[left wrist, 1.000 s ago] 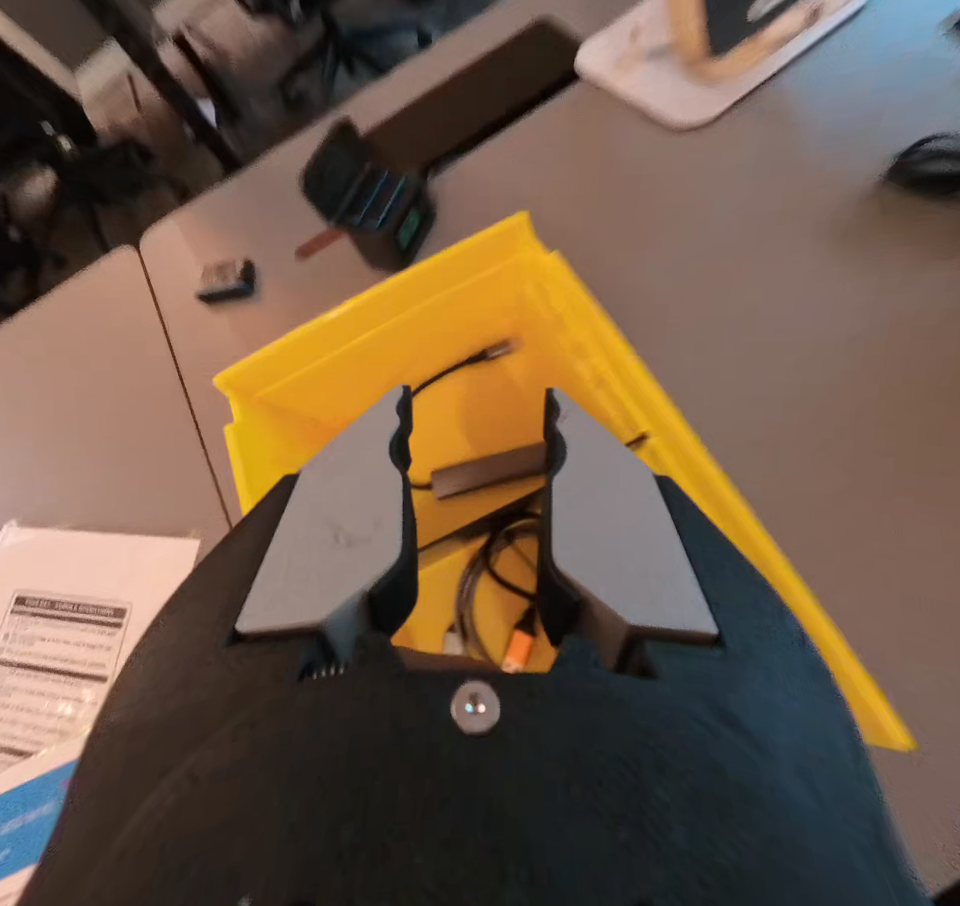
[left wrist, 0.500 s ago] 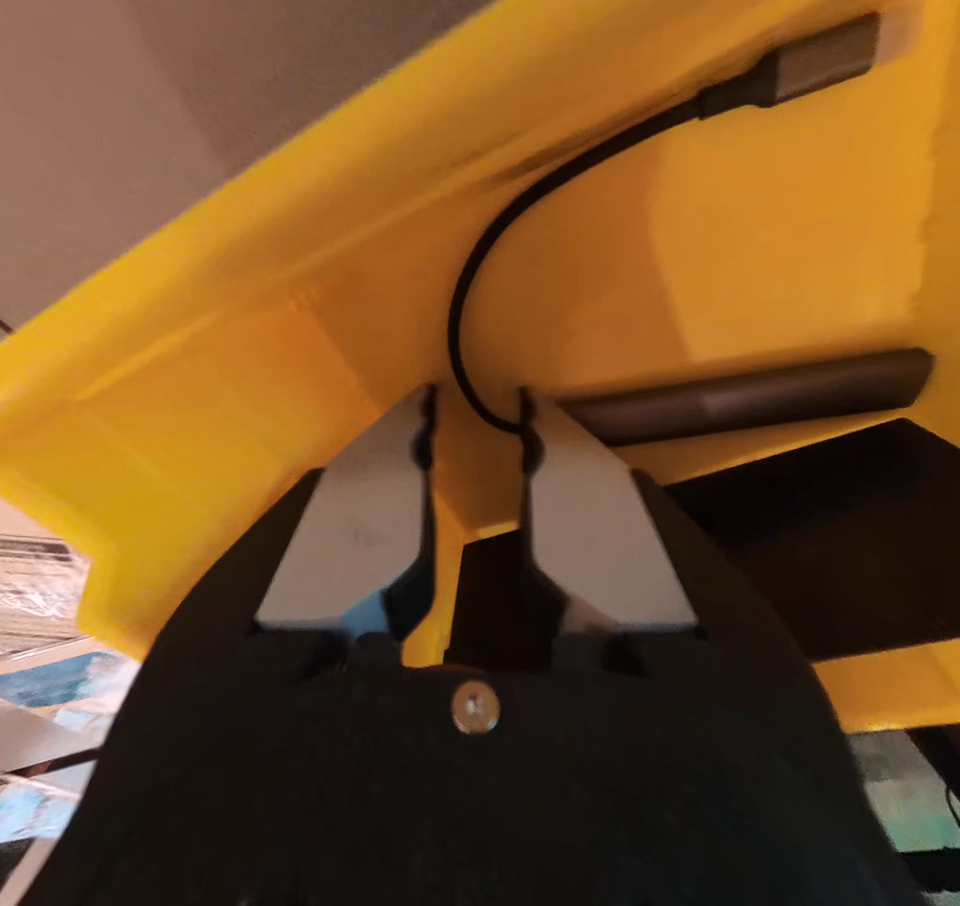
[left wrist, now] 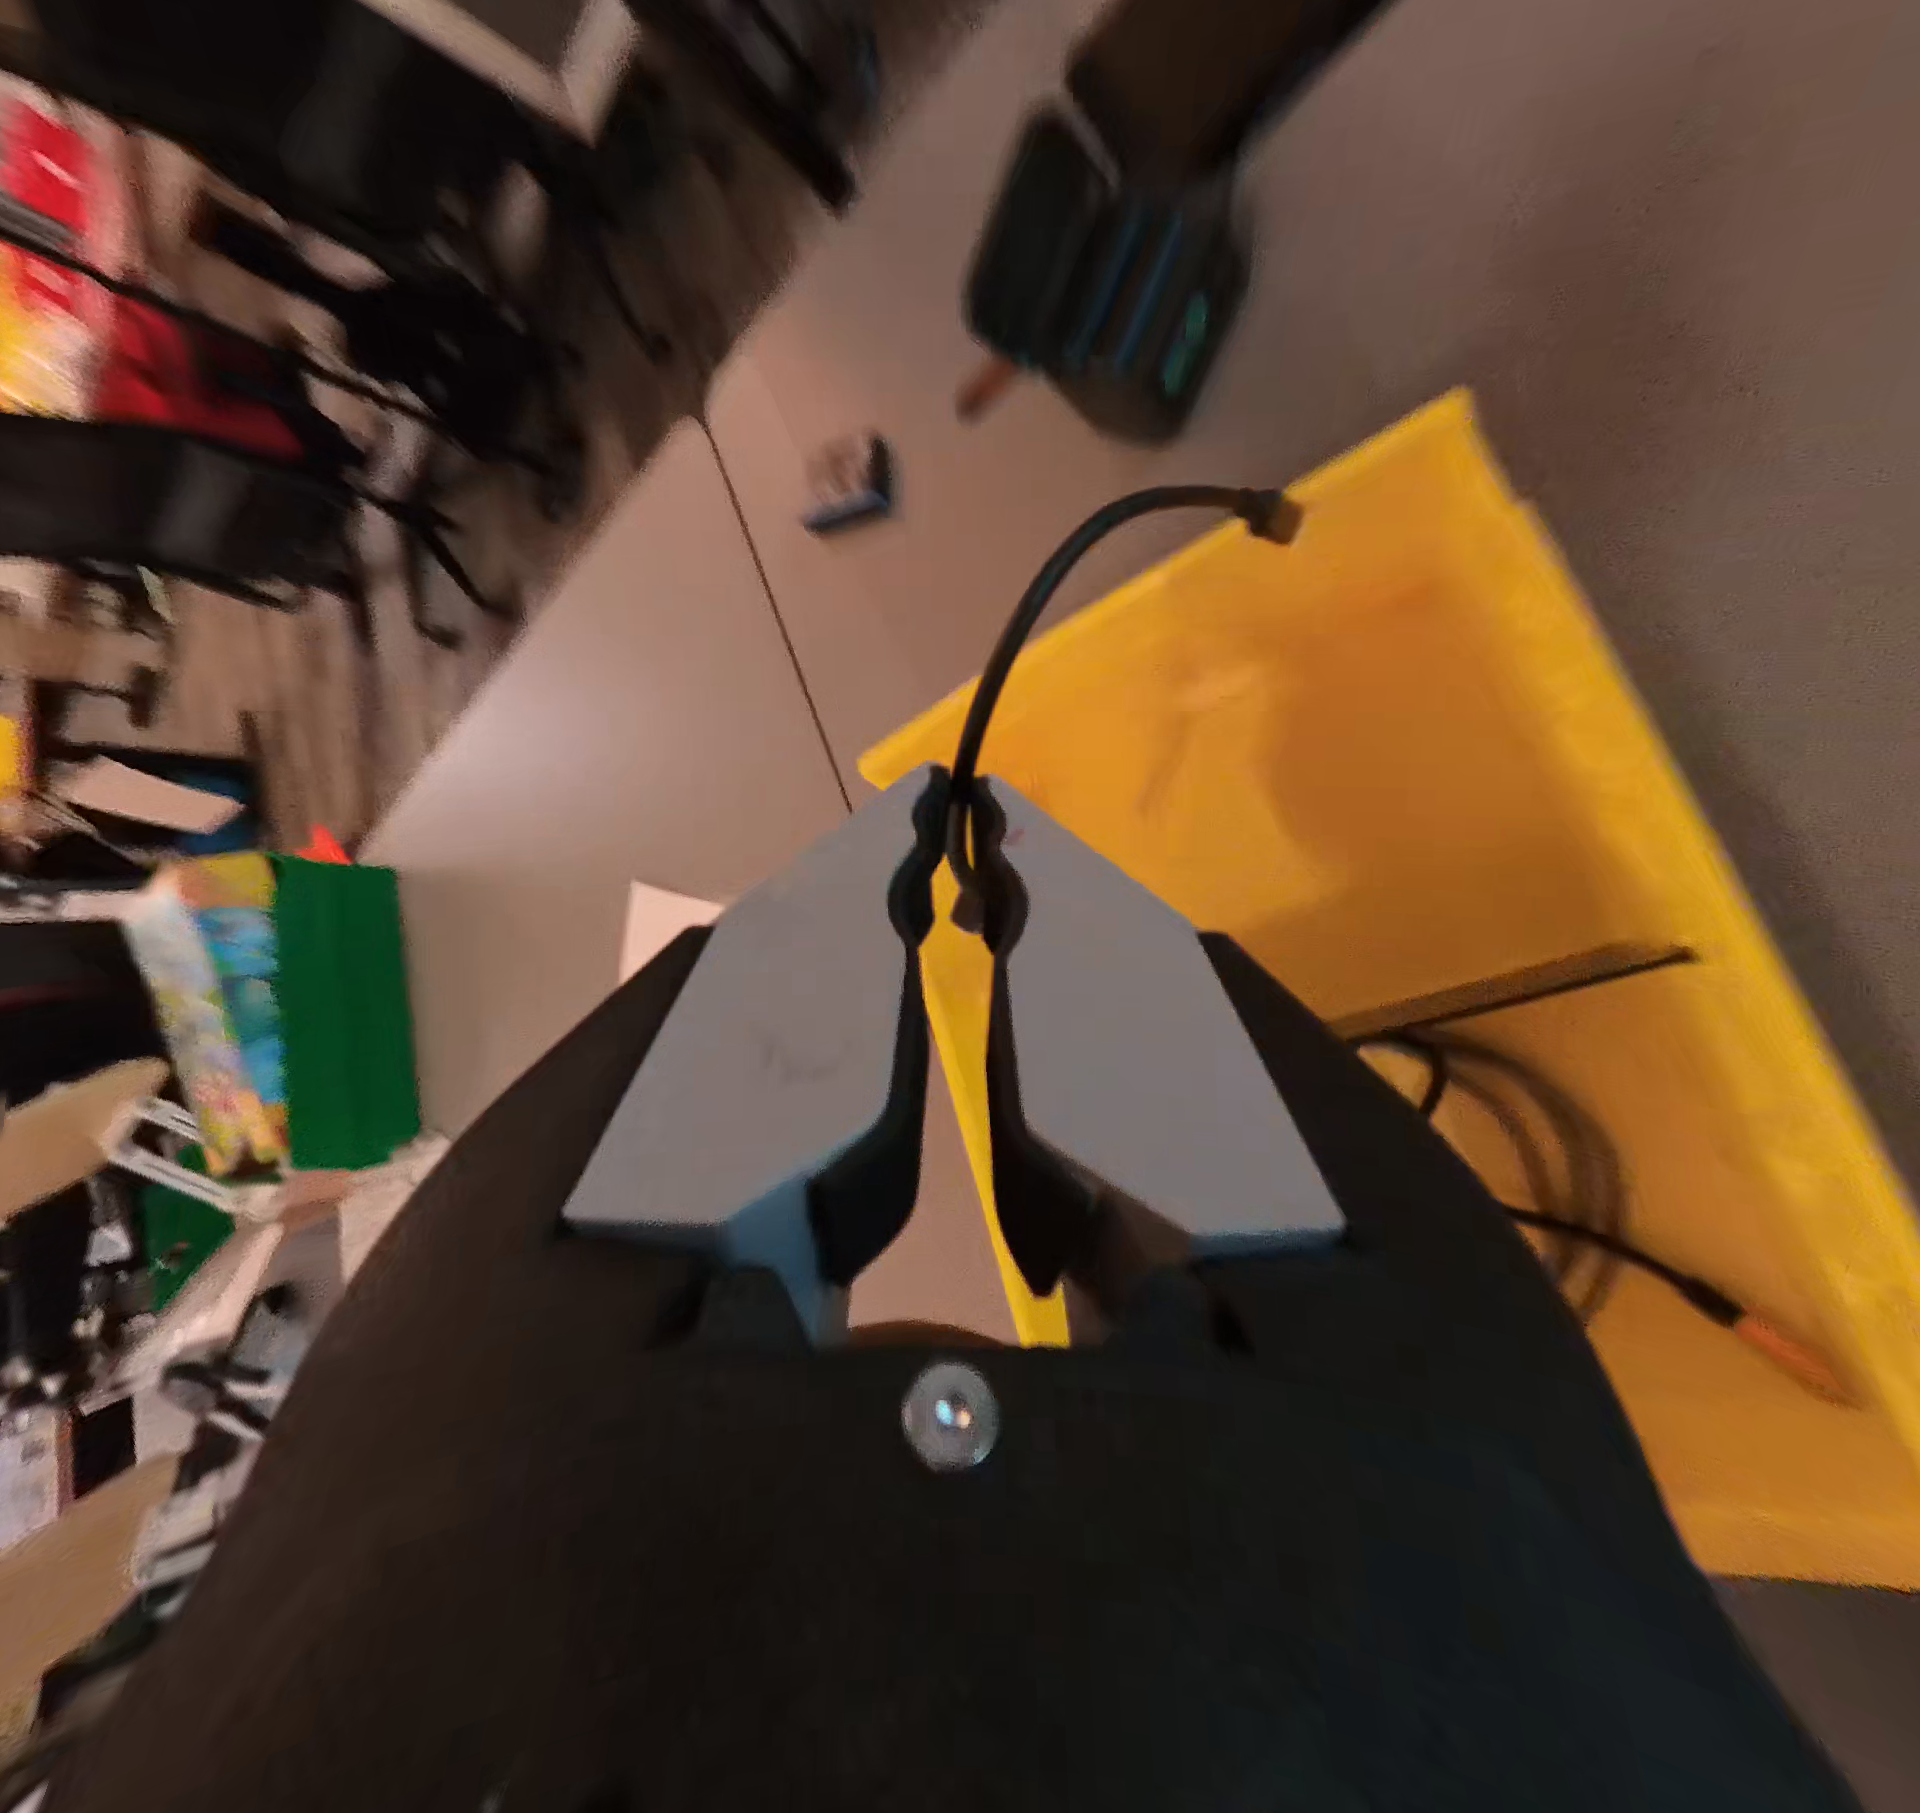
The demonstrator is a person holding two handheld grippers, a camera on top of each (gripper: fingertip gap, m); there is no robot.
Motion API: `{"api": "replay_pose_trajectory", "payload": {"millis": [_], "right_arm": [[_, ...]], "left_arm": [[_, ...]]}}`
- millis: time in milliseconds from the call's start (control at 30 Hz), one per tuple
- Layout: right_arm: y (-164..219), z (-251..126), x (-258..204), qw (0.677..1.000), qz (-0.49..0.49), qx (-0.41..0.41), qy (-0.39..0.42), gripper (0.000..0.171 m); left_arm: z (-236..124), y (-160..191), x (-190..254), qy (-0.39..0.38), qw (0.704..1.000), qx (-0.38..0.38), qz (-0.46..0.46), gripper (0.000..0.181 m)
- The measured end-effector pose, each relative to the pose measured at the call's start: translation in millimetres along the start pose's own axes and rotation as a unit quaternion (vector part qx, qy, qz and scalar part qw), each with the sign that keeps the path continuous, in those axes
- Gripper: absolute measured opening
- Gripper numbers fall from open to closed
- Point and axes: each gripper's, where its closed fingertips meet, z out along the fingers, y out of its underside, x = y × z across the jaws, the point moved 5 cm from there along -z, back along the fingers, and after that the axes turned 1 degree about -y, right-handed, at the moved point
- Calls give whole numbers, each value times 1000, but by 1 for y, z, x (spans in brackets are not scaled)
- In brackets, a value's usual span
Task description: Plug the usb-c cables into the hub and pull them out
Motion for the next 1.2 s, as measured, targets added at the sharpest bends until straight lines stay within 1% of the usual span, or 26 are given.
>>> {"api": "replay_pose_trajectory", "payload": {"millis": [33, 100, 167, 233, 300, 367, 400, 433, 467, 500, 533, 567, 600, 633, 733, 833, 933, 1033, 1067, 1100, 1133, 1200], "right_arm": [[-2, -1, -1, 1000, 2, 10, -6, 63], [-8, -2, -7, 999, 13, 29, -32, 63], [-16, -3, -19, 996, 26, 46, -69, 64], [-28, -4, -32, 994, 25, 60, -86, 66], [-42, -6, -44, 993, 16, 70, -95, 76], [-61, -13, -49, 991, 14, 93, -95, 82], [-70, -17, -51, 989, 15, 109, -94, 87], [-78, -20, -53, 988, 16, 123, -93, 88], [-84, -22, -56, 986, 17, 134, -94, 84], [-88, -24, -59, 985, 19, 143, -98, 75], [-90, -25, -61, 984, 21, 148, -100, 61], [-90, -24, -63, 983, 21, 150, -105, 44], [-89, -22, -66, 982, 18, 149, -118, 19], [-87, -20, -69, 980, 12, 144, -134, 7], [-76, -5, -65, 982, 0, 119, -147, 6], [-67, 13, -53, 981, 23, 96, -169, 6], [-62, 29, -45, 971, 56, 64, -223, 6], [-56, 44, -39, 963, 79, 29, -257, 6], [-54, 49, -38, 961, 83, 19, -263, 6], [-51, 53, -35, 961, 87, 10, -263, 6], [-48, 57, -32, 960, 94, 1, -264, 6], [-39, 65, -30, 953, 124, -16, -277, 6]], "left_arm": [[-20, -12, 3, -12, 999, 31, 0, 1], [-59, -36, 18, -15, 995, 103, -6, 1], [-96, -57, 41, 2, 984, 177, -15, 1], [-130, -74, 73, 40, 965, 257, -31, 1], [-157, -84, 109, 94, 941, 321, -52, 1], [-175, -88, 144, 144, 915, 370, -71, 2], [-182, -89, 160, 164, 903, 389, -78, 2], [-187, -88, 174, 180, 893, 404, -85, 2], [-190, -87, 186, 193, 884, 415, -90, 1], [-191, -85, 196, 205, 878, 422, -94, 1], [-191, -83, 205, 217, 873, 425, -96, 1], [-189, -80, 212, 227, 870, 425, -99, 1], [-185, -78, 218, 235, 869, 424, -103, 1], [-180, -75, 222, 243, 868, 420, -105, 1], [-159, -64, 224, 265, 864, 407, -131, 0], [-132, -49, 220, 284, 863, 384, -163, 0], [-107, -33, 218, 279, 873, 360, -171, 1], [-84, -17, 220, 277, 883, 329, -186, 2], [-78, -12, 222, 278, 886, 321, -188, 10], [-73, -7, 225, 277, 889, 314, -185, 25], [-69, -2, 229, 273, 894, 309, -174, 36], [-65, 6, 240, 246, 910, 307, -129, 43]]}}
